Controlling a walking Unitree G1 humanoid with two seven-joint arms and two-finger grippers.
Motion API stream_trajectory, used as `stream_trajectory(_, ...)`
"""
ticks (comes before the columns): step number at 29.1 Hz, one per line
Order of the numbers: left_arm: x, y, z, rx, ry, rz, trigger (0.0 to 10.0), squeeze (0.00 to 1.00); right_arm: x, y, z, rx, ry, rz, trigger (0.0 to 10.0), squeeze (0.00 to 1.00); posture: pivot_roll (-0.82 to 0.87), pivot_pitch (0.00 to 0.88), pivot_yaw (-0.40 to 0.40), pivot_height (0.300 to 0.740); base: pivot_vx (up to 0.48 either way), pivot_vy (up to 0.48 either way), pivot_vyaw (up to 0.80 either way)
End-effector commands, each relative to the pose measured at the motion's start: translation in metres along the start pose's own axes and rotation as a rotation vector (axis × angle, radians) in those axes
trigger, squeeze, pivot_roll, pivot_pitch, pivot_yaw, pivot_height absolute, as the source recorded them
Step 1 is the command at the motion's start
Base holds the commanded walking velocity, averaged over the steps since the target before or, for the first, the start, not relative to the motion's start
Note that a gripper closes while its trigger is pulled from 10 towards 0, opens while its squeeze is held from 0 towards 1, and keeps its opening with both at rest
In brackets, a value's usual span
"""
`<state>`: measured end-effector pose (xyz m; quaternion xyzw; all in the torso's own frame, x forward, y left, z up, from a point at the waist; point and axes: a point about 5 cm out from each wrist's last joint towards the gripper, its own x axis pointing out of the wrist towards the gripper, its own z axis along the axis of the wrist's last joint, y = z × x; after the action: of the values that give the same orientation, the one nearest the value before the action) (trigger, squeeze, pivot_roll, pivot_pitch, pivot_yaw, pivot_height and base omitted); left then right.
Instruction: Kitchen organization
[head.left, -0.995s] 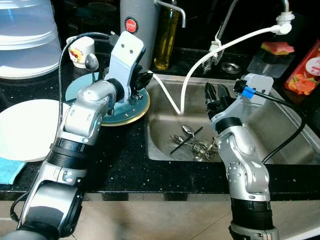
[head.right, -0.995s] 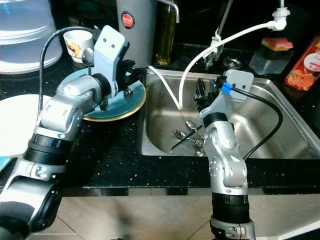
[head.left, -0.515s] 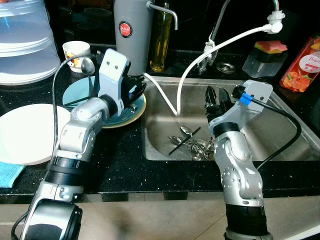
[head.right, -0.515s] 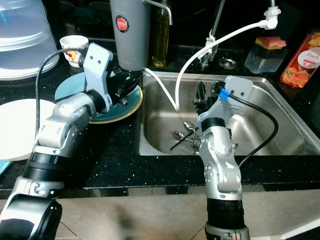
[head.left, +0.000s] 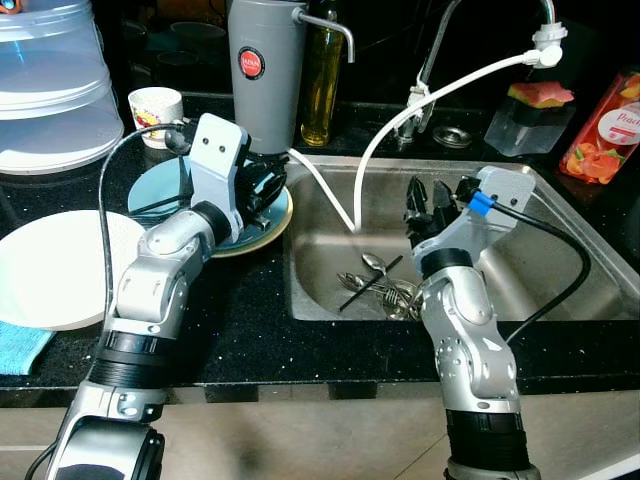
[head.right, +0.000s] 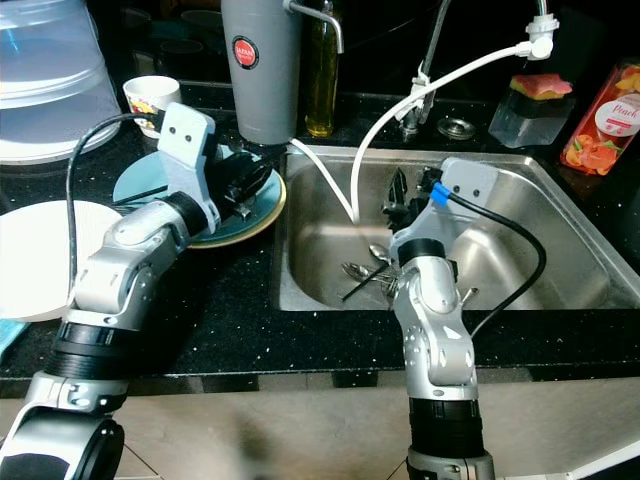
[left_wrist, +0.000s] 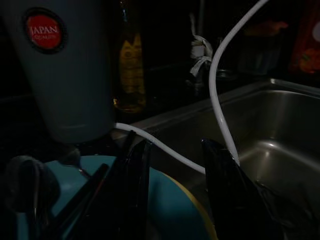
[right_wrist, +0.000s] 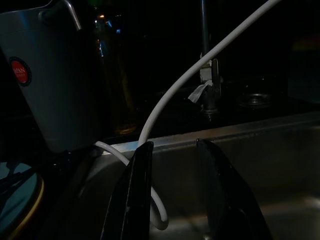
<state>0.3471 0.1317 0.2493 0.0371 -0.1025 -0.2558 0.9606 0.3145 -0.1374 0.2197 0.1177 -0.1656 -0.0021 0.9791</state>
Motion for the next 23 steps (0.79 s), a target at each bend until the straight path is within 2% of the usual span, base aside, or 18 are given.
stream_trajectory(1,0.0,-0.004,0.001,0.028,-0.018,-0.014,10.0,0.0,-0.001,-0.003,0.001,-0.006,-0.009,-0.017,10.0,0.0,0.22,0.0,-0.045,0.74,0.0,0.0,0.0)
stream_trajectory(6,0.011,-0.008,0.001,0.064,-0.029,-0.013,10.0,0.0,-0.002,-0.004,0.002,-0.013,-0.017,-0.019,10.0,0.0,0.22,0.0,-0.04,0.74,0.0,0.0,0.0)
stream_trajectory(12,0.006,-0.012,0.001,0.109,-0.043,0.01,10.0,0.0,-0.002,-0.004,0.001,-0.01,-0.015,-0.031,10.0,0.0,0.23,0.0,-0.038,0.74,0.0,0.0,0.0)
stream_trajectory(23,0.002,-0.012,0.004,0.132,-0.06,0.047,10.0,0.0,-0.002,-0.002,0.001,-0.008,-0.004,-0.022,10.0,0.0,0.23,0.0,-0.042,0.74,0.0,0.0,0.0)
